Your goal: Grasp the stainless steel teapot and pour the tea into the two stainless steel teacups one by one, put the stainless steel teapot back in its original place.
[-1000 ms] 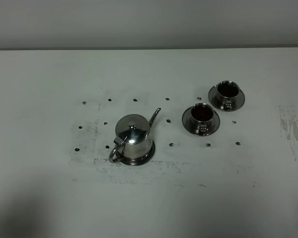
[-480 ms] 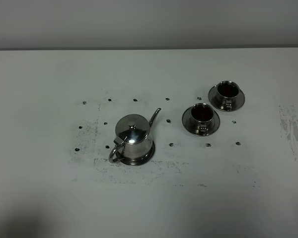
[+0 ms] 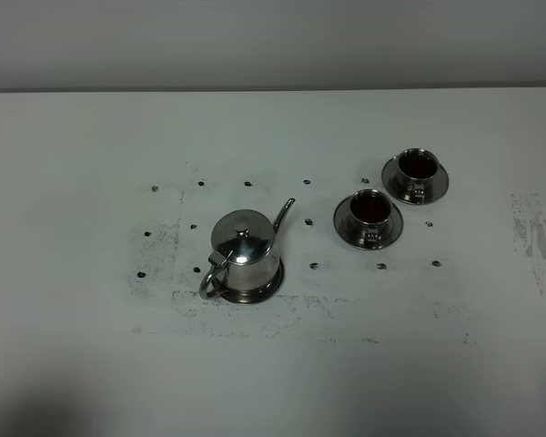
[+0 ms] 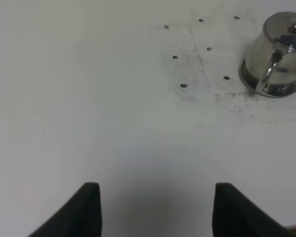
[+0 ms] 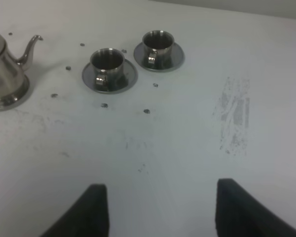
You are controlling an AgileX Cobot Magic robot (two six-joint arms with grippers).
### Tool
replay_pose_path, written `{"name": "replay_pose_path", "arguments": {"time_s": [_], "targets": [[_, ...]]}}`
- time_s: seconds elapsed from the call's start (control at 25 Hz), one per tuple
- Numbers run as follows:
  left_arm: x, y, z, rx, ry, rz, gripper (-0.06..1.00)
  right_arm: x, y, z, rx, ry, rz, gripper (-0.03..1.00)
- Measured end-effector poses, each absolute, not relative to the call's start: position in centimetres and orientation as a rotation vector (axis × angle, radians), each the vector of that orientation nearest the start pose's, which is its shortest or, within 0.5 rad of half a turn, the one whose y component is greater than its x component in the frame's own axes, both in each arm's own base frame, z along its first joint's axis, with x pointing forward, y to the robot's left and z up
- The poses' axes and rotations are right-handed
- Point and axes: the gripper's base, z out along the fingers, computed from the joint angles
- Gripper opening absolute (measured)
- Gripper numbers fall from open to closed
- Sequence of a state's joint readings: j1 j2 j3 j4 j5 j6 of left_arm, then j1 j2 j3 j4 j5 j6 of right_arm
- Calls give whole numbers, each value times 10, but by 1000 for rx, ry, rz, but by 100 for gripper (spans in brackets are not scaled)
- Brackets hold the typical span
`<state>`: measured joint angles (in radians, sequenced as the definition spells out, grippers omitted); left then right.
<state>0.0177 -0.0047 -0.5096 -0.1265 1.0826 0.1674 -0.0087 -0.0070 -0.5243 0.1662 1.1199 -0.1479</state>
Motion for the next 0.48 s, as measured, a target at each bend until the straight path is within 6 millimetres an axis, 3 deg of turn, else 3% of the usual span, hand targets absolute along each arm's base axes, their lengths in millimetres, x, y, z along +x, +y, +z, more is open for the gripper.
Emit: {"name": "replay_pose_path", "arguments": {"time_s": [0.48], "targets": [[-8, -10, 279, 161, 2040, -35, 48, -13, 13, 280, -214, 2052, 135, 47]]}}
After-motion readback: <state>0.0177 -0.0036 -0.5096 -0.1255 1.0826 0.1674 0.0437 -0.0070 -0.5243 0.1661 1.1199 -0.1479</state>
